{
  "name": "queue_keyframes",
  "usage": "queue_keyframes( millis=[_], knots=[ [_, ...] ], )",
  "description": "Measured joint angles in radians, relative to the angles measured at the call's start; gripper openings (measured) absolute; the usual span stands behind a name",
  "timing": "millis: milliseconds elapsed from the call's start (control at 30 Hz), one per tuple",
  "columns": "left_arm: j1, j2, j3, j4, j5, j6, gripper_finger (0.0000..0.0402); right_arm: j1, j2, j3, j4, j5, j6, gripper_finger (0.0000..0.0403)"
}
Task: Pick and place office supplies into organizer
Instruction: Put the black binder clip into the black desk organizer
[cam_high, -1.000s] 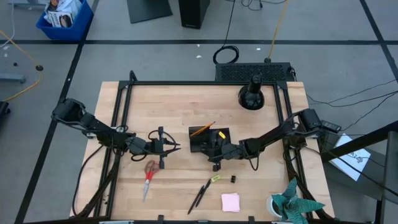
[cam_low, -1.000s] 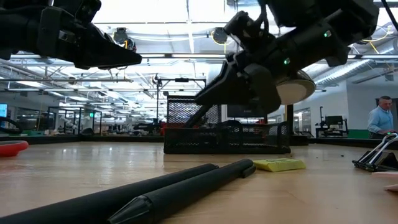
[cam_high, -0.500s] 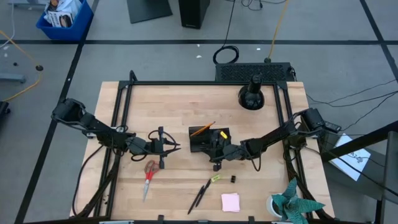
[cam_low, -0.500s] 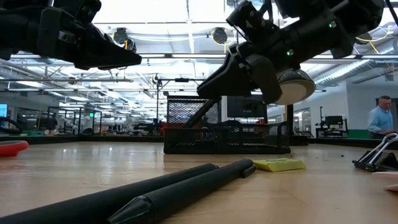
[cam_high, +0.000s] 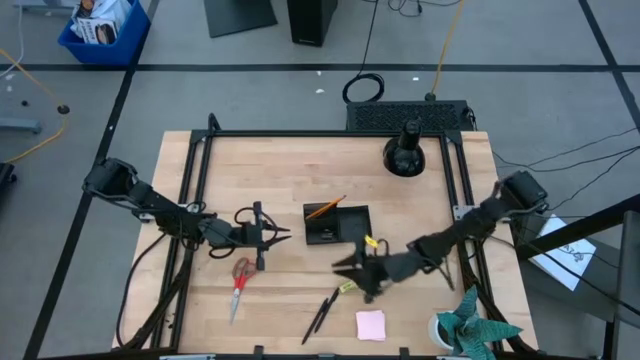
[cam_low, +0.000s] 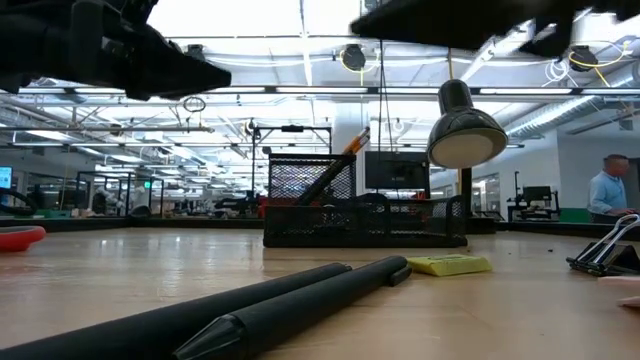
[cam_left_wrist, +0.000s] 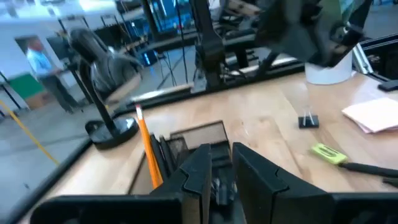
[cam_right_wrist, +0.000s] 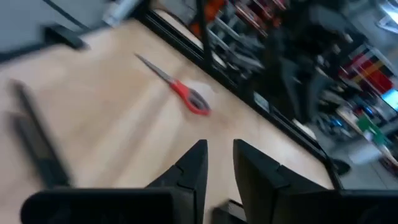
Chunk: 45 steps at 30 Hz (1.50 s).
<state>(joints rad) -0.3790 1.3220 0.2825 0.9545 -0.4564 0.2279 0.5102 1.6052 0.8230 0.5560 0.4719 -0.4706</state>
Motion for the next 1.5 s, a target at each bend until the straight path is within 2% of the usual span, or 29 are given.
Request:
queue_keyframes(
  millis=[200, 433, 600, 867, 1000, 1200, 1333, 1500],
  knots=[
    [0.0, 0.0, 0.0, 0.02, 0.003, 0.103, 0.0072, 0.125, -0.083, 0.0, -0.056, 0.029, 0.182, 0.0071],
    [0.0, 0.0, 0.0, 0.047, 0.01, 0.152, 0.0072, 0.23, -0.096, 0.0, -0.193, 0.025, 0.435, 0.0071],
    [0.0, 0.0, 0.0, 0.073, 0.01, 0.161, 0.0072, 0.267, -0.096, 0.0, -0.279, 0.025, 0.597, 0.0071],
    [0.0, 0.0, 0.0, 0.076, 0.01, 0.153, 0.0072, 0.277, -0.096, 0.0, -0.386, 0.032, 0.739, 0.0077],
    [0.0, 0.0, 0.0, 0.076, 0.01, 0.141, 0.0072, 0.277, -0.096, 0.0, -0.435, 0.081, 0.802, 0.0108],
    [0.0, 0.0, 0.0, 0.06, 0.01, 0.073, 0.0072, 0.277, -0.096, -0.003, -0.5, 0.16, 0.895, 0.0188],
    [0.0, 0.0, 0.0, 0.058, 0.01, 0.074, 0.0072, 0.262, -0.096, -0.038, -0.5, 0.159, 0.925, 0.0233],
    [0.0, 0.0, 0.0, 0.056, 0.01, 0.074, 0.0072, 0.235, -0.096, -0.13, -0.501, 0.1, 1.014, 0.0254]
  ],
)
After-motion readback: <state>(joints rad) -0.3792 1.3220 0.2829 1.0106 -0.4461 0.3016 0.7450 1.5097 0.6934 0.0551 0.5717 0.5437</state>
